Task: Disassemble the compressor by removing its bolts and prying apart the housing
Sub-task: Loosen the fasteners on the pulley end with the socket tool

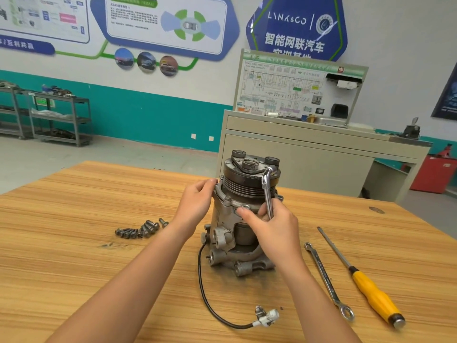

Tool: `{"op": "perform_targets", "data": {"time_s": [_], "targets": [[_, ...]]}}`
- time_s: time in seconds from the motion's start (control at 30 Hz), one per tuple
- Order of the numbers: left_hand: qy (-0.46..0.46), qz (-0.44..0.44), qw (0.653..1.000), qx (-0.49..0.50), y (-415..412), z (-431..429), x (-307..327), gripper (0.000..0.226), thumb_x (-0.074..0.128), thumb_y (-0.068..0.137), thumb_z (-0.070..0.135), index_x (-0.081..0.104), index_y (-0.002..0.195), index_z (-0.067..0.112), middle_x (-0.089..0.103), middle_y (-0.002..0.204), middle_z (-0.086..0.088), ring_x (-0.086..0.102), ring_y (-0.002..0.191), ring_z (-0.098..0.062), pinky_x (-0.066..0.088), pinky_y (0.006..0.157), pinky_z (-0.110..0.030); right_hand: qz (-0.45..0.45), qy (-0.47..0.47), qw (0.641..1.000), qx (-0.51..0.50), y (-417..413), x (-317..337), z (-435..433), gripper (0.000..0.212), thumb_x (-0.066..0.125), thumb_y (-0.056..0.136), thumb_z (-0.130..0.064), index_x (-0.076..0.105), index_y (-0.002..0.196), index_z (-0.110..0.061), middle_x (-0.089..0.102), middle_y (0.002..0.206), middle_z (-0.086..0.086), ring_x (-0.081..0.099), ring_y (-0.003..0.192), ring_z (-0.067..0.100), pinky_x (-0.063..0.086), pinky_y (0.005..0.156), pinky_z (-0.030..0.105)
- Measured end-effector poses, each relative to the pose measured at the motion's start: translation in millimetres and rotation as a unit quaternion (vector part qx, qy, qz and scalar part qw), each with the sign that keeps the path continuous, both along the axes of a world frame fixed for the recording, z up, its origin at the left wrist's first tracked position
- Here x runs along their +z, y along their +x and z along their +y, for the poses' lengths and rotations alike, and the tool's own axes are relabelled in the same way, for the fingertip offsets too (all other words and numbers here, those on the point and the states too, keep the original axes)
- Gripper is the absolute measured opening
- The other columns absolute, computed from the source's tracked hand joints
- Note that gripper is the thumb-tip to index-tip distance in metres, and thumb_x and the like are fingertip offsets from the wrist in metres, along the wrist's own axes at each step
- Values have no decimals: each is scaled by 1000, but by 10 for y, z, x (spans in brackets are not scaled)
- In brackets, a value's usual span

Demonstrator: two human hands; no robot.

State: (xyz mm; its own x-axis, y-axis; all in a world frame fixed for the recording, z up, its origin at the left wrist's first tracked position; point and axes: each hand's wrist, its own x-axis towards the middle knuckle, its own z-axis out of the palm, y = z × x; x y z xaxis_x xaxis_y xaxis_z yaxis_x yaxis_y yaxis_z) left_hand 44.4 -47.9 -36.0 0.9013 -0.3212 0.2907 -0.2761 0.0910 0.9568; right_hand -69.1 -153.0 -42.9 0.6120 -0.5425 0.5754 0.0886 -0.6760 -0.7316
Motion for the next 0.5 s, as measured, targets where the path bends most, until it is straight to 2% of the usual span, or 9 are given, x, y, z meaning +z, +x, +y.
{"op": "perform_targets", "data": {"time_s": [0.1,0.2,0.3,0.4,0.5], "targets": [[7,-5,1000,27,-47,-16,31,32,40,99,31,58,73,35,61,77,19,52,78,6,36,61,-17,12,-2,1000,3,-22,29,-50,39,77,68,-39,44,62,-19,42,53,-9,42,48,-4,35,48,11],[5,-12,999,36,-97,24,-3,31,41,98,29,60,75,36,63,76,21,56,78,7,37,61,-16,24,3,1000,14,-91,30,-136,41,77,66,-41,43,59,-19,40,49,-10,41,45,-1,34,47,11],[12,-29,999,38,-188,75,-68,26,44,97,29,63,80,33,64,72,26,55,72,18,36,56,-5,43,9,999,29,-192,54,-254,43,75,61,-45,41,57,-20,40,43,-12,39,42,-1,33,45,11],[41,-69,996,41,-297,126,-123,16,49,96,24,63,103,29,57,87,29,48,74,28,36,57,4,71,37,996,45,-288,87,-397,43,76,57,-46,42,57,-19,40,38,-15,37,38,0,31,41,13],[80,-132,986,57,-385,149,-150,22,57,92,22,65,112,20,63,100,14,53,85,16,39,64,2,76,83,992,58,-367,72,-523,45,76,57,-46,43,62,-17,40,43,-11,32,39,3,29,46,21]]}}
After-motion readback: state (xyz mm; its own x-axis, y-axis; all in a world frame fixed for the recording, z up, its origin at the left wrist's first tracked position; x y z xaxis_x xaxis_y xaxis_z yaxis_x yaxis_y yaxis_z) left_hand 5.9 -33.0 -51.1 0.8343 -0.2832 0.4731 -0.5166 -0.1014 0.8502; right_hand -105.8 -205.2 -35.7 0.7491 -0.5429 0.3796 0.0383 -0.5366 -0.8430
